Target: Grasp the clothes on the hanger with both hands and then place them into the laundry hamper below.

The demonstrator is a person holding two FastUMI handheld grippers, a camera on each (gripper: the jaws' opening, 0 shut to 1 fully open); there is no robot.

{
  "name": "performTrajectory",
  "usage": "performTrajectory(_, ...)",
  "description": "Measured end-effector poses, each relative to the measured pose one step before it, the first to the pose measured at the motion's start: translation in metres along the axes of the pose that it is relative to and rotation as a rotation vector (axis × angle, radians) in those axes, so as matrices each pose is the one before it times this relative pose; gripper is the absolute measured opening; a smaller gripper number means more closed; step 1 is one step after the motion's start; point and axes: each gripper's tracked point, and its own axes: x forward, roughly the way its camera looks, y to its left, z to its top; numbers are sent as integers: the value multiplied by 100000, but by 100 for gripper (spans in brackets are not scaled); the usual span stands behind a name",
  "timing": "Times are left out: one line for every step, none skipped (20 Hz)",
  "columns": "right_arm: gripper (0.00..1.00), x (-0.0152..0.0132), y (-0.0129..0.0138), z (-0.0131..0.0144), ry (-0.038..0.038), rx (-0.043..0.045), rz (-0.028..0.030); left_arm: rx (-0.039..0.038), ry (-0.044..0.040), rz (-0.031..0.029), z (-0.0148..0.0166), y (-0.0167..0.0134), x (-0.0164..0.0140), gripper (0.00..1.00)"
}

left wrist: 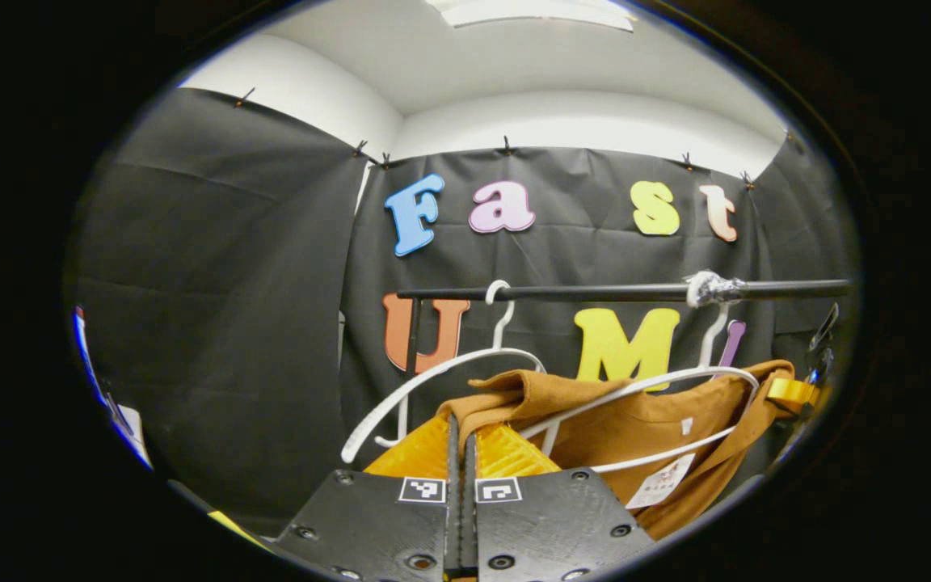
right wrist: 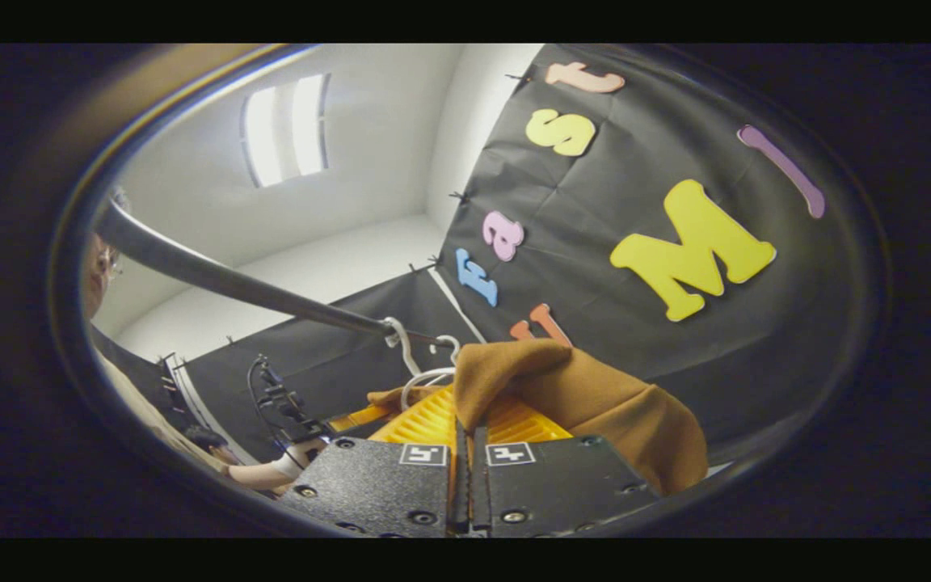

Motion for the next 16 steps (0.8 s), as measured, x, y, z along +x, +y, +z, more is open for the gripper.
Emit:
performTrajectory(4, -301, -228, 663, -2337, 1673, 53, -710, 26, 659, -99, 220, 113, 0)
performTrajectory(4, -378, -503, 490, -1876, 730, -989, -1749, 780, -253, -259, 69, 139, 0)
performTrajectory(4, -372, -695, 406, -1337, 754, -1667, -1698, 825, -482, -366, 7, -73, 0)
performTrajectory(4, -271, -241, 21, -407, 665, -893, -952, 1375, -595, -608, 59, 22, 5)
performTrajectory(3, -215, -128, -8, -643, 698, -314, -283, 1409, -461, -404, 316, 212, 0)
performTrajectory(3, -267, -93, -41, -293, 329, -924, -173, 1748, -317, -569, 215, 210, 0)
performTrajectory(4, -254, -110, -109, 267, -237, -615, -468, 1506, -472, -523, 185, 323, 0)
performTrajectory(4, -276, -117, 25, -233, -311, -535, -429, 1146, -370, -382, 134, 159, 0)
performTrajectory(4, -237, -189, 126, -101, 246, -715, -571, 750, -762, -72, 165, 113, 0)
performTrajectory(4, -355, -182, -161, 160, 129, -993, -608, 403, -870, -198, 28, 139, 0)
performTrajectory(4, -269, -351, 225, -901, 136, -861, -617, 1289, -1053, -455, -47, 85, 0)
performTrajectory(5, -397, 11, -76, -49, -39, -635, 115, 786, -742, -352, -68, 5, 0)
performTrajectory(4, -244, -341, -12, -33, 24, -1382, 16, 1031, -688, -375, -240, -10, 0)
performTrajectory(4, -352, -548, -216, 492, -637, -2029, -198, 494, -561, -470, -222, -16, 5)
performTrajectory(4, -234, -647, -13, -496, -29, -2117, -413, 610, -184, -435, -260, -206, 0)
performTrajectory(4, -180, -220, -269, 259, 297, -972, -422, 608, 139, -393, -63, -152, 0)
